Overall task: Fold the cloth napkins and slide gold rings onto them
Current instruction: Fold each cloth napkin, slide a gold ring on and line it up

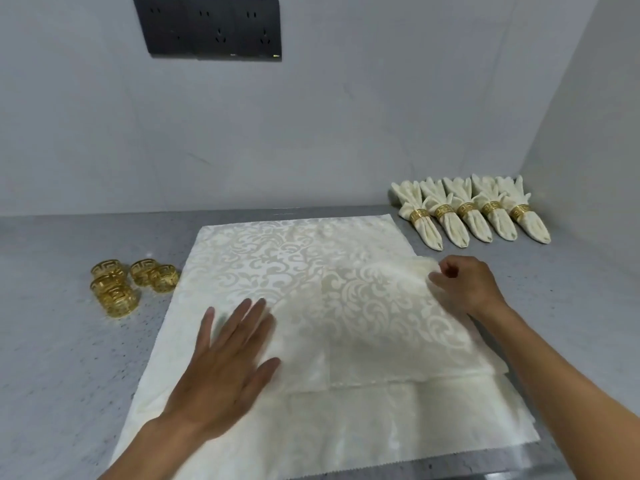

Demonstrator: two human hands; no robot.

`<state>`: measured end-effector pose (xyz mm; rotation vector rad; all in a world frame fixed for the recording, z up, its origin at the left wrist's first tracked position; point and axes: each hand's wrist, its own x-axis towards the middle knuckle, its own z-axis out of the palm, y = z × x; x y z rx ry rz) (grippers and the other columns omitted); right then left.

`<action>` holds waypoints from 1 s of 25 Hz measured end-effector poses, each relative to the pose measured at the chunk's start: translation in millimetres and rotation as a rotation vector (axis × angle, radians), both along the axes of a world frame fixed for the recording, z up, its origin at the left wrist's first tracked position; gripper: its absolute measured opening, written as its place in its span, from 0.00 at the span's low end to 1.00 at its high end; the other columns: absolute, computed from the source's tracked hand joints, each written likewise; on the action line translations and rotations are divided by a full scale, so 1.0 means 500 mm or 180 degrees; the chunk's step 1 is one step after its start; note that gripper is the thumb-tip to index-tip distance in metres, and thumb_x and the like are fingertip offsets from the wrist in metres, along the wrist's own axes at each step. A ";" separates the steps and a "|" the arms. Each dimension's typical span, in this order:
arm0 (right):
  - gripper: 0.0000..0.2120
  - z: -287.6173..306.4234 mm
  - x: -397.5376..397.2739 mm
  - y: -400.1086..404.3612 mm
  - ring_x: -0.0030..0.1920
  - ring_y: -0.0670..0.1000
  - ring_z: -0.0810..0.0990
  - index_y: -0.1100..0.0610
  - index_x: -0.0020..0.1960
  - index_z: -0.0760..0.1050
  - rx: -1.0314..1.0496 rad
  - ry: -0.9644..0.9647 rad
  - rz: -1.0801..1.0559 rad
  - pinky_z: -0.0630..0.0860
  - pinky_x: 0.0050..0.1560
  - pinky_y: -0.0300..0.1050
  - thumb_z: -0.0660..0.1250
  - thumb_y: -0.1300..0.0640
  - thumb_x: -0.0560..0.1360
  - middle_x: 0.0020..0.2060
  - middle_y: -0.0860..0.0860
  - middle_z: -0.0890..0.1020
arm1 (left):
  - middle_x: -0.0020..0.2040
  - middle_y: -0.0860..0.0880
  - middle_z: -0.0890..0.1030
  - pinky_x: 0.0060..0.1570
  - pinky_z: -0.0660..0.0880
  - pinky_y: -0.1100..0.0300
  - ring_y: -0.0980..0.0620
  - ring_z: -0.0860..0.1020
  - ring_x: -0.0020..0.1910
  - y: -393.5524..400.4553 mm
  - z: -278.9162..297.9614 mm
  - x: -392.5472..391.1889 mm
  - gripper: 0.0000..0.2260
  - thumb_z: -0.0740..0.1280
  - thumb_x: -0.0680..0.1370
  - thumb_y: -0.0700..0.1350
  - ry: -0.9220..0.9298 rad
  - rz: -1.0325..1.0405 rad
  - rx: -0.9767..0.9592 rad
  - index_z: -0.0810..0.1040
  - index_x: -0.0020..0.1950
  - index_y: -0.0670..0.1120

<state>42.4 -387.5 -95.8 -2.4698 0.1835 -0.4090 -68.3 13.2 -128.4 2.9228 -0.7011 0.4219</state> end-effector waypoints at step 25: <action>0.19 0.008 -0.213 0.251 0.58 0.49 0.76 0.54 0.60 0.79 -0.0520 0.0032 0.1674 0.71 0.59 0.45 0.54 0.52 0.77 0.60 0.46 0.80 | 0.44 0.53 0.80 0.33 0.76 0.60 0.53 0.75 0.36 -0.154 -0.027 -0.043 0.16 0.73 0.68 0.38 -0.0586 -0.1007 -0.0155 0.80 0.53 0.49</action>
